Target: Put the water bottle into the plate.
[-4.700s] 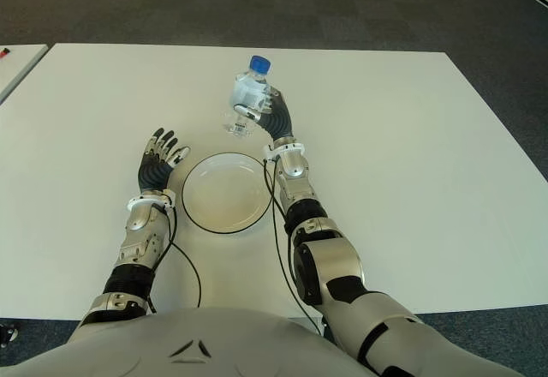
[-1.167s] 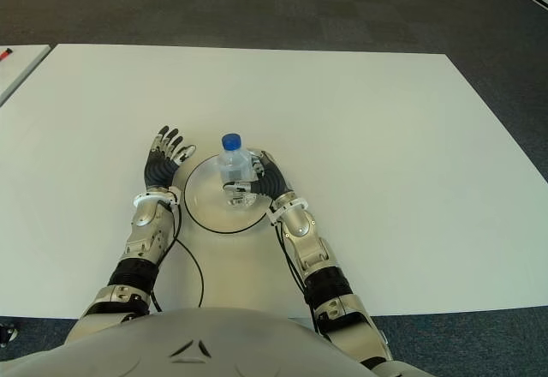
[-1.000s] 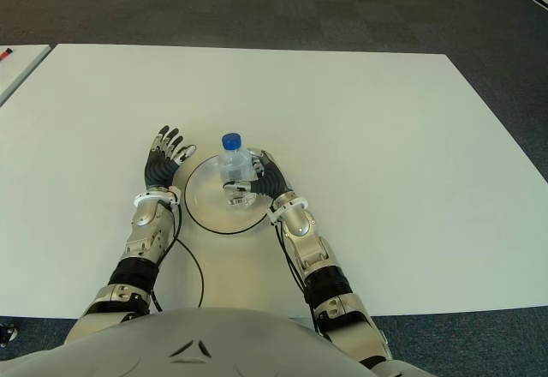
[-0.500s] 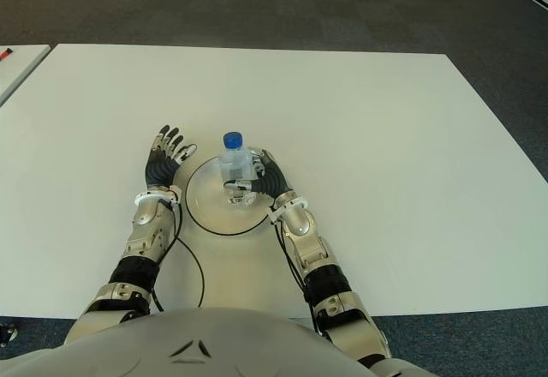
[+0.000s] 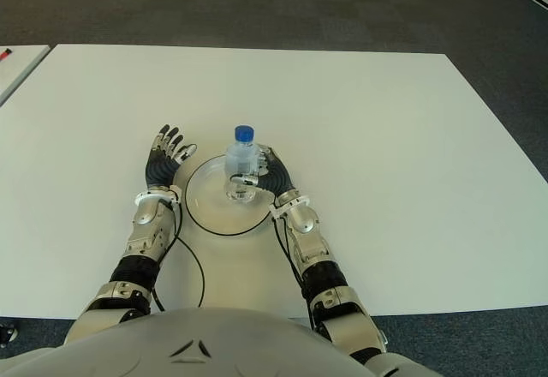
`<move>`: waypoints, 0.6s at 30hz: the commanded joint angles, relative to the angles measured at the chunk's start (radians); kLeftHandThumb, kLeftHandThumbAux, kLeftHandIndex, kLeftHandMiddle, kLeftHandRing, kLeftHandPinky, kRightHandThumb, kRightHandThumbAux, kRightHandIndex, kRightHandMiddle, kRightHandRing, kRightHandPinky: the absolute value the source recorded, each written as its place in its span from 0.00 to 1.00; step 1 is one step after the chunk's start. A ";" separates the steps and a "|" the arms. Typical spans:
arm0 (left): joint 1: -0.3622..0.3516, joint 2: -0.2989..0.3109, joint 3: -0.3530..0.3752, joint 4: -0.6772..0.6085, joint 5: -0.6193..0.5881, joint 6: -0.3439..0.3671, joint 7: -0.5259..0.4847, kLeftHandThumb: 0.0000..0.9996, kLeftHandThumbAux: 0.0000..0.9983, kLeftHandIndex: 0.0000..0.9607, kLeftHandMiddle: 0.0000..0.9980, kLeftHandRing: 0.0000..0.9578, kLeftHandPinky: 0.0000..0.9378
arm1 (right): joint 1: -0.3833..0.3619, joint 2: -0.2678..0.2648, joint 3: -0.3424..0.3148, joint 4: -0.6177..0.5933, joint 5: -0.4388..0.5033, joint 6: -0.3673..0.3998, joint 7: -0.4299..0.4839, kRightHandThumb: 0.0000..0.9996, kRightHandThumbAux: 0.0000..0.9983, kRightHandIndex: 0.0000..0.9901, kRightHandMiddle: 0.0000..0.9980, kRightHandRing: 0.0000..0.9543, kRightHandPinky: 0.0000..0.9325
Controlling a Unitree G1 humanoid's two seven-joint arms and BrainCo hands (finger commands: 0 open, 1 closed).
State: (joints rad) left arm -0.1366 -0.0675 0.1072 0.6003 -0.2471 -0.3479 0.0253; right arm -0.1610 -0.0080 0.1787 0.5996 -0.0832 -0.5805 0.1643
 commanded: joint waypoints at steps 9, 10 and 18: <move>0.014 -0.068 0.001 0.018 0.000 0.032 0.013 0.00 0.87 0.10 0.11 0.10 0.14 | 0.010 -0.035 0.031 -0.074 0.030 0.027 0.151 0.99 0.76 0.00 0.00 0.01 0.02; 0.015 -0.068 0.001 0.017 0.000 0.033 0.013 0.00 0.87 0.10 0.11 0.11 0.14 | 0.009 -0.038 0.030 -0.076 0.032 0.032 0.158 0.99 0.76 0.00 0.00 0.00 0.01; 0.017 -0.067 0.003 0.013 -0.008 0.040 0.007 0.00 0.88 0.10 0.11 0.11 0.14 | 0.008 -0.042 0.026 -0.085 0.035 0.059 0.183 1.00 0.74 0.00 0.00 0.00 0.00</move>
State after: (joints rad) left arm -0.1377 -0.0674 0.1069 0.5977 -0.2490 -0.3410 0.0253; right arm -0.1527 -0.0529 0.2131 0.5322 -0.0700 -0.5359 0.3423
